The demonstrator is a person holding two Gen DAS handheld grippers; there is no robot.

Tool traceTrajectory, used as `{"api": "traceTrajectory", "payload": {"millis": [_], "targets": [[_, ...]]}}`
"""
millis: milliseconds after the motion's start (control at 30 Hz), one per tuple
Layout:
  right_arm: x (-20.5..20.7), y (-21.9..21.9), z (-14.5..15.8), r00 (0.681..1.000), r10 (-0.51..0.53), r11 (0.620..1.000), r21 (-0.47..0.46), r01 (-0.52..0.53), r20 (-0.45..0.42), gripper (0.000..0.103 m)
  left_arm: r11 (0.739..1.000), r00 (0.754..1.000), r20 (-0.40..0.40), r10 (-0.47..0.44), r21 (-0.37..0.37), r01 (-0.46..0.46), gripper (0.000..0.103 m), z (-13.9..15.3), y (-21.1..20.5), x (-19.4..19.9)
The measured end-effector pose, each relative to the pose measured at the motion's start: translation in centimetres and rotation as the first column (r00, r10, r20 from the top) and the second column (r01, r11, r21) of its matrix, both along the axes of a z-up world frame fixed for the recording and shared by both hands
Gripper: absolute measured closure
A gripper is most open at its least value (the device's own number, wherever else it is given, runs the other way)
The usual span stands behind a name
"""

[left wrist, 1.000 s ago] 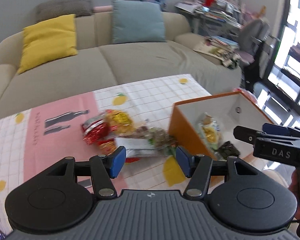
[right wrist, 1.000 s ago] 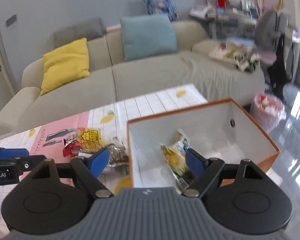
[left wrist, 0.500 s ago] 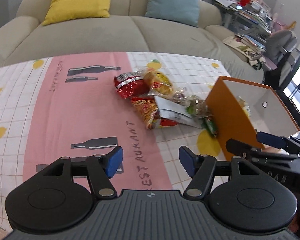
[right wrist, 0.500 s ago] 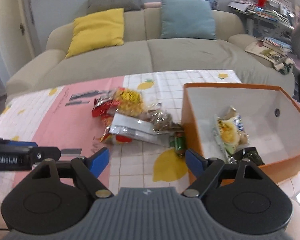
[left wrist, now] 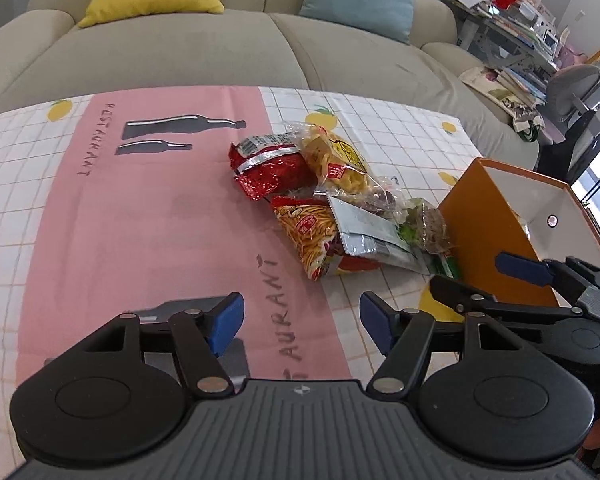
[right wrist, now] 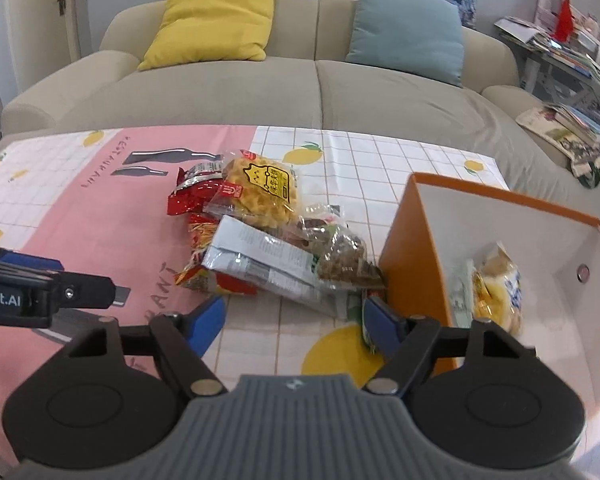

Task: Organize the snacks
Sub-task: 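Withdraw both open tools from the box back over the snack pile, then grasp the red-orange stick-snack bag with the left tool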

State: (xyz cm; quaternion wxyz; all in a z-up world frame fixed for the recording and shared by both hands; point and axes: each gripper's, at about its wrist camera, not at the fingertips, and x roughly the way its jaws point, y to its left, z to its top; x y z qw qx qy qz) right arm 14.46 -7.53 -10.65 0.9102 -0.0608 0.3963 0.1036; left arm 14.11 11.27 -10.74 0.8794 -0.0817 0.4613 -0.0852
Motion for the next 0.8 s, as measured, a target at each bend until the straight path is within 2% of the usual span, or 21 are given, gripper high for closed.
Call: {"api": "traceTrajectory", "payload": {"millis": [100,200,267,467,533,667,700,733,767,800], "targets": [[1.4,0.8,-0.7,0.999,0.045,0.997,-0.058,-0.045,-0.004,0.029,1.0,1.0,-0.011,-0.019,0.007,0.019,0.026,-0.7,-0.5,1.5],[2.3,1.8,-1.7,0.993,0.121,0.982,-0.144,-0.121,-0.011,0.029,0.997,0.998,-0.027,-0.056,0.051,0.057,0.028,-1.6,-1.3,3.0],[2.6,2.4,-2.3,0.984,0.179,0.966,-0.192,-0.176,-0.002,0.032,0.994,0.996,-0.04,-0.075,0.076,0.078,0.033,-2.3,-1.6,3.9],[3.5,3.8,-4.0,0.952,0.305,0.917,-0.273,-0.292,0.004,0.055,0.992,0.993,-0.058,-0.099,0.077,0.103,0.041,-3.8,-2.1,6.1],[4.0,4.0,-4.7,0.947,0.321,0.905,-0.295,-0.308,-0.003,0.064,0.99,0.993,-0.066,-0.103,0.087,0.109,0.049,-4.2,-2.5,6.8],[4.5,4.3,-5.4,0.934,0.357,0.887,-0.312,-0.34,-0.004,0.071,0.99,0.991,-0.069,-0.112,0.083,0.118,0.064,-4.7,-2.9,7.8],[4.5,4.4,-5.5,0.931,0.364,0.883,-0.314,-0.348,-0.009,0.079,0.99,0.991,-0.07,-0.116,0.075,0.122,0.073,-4.8,-3.0,7.9],[4.6,4.5,-5.6,0.93,0.367,0.881,-0.313,-0.355,-0.019,0.092,0.99,0.99,-0.073,-0.118,0.067,0.123,0.083,-4.8,-3.0,8.0],[4.6,4.5,-5.7,0.93,0.366,0.883,-0.305,-0.357,-0.031,0.098,0.99,0.99,-0.076,-0.12,0.059,0.125,0.088,-4.9,-3.0,8.0],[4.8,4.5,-5.8,0.932,0.36,0.888,-0.295,-0.354,-0.037,0.099,0.991,0.99,-0.077,-0.12,0.055,0.124,0.091,-4.9,-3.0,7.9]]}}
